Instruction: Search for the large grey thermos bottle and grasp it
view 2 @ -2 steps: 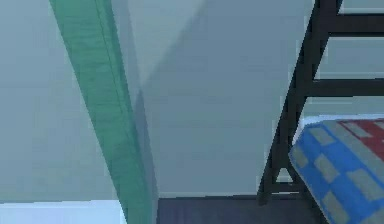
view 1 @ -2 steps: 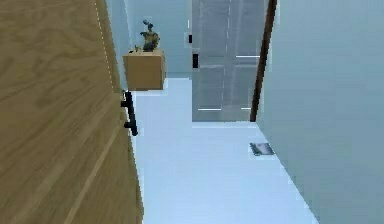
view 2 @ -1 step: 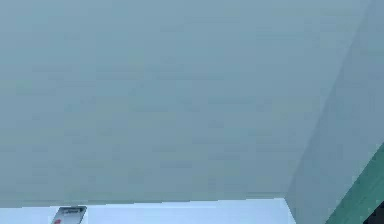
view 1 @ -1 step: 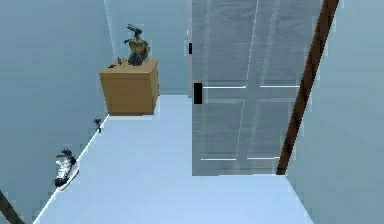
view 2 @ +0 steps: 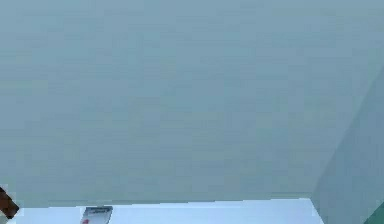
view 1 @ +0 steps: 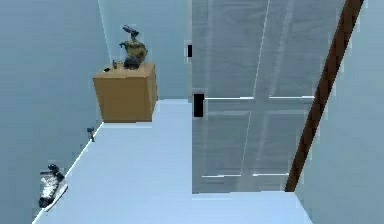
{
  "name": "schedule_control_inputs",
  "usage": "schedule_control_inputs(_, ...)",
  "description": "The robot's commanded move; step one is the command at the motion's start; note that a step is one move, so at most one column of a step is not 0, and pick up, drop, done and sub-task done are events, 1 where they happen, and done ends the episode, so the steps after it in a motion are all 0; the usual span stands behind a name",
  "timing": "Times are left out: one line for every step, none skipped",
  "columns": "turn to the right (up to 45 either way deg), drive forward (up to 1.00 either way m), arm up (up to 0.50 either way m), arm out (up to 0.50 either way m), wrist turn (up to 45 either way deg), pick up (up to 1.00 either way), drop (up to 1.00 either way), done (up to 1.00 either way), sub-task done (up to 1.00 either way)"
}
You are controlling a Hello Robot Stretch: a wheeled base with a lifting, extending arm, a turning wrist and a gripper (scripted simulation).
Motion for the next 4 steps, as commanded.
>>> schedule_control_inputs(-33.0,0.0,0.0,0.0,0.0,0.0,0.0,0.0,0.0)
schedule_control_inputs(0.0,1.0,0.0,0.0,0.0,0.0,0.0,0.0,0.0)
schedule_control_inputs(-24.0,0.0,0.0,0.0,0.0,0.0,0.0,0.0,0.0)
schedule_control_inputs(0.0,0.1,0.0,0.0,0.0,0.0,0.0,0.0,0.0)
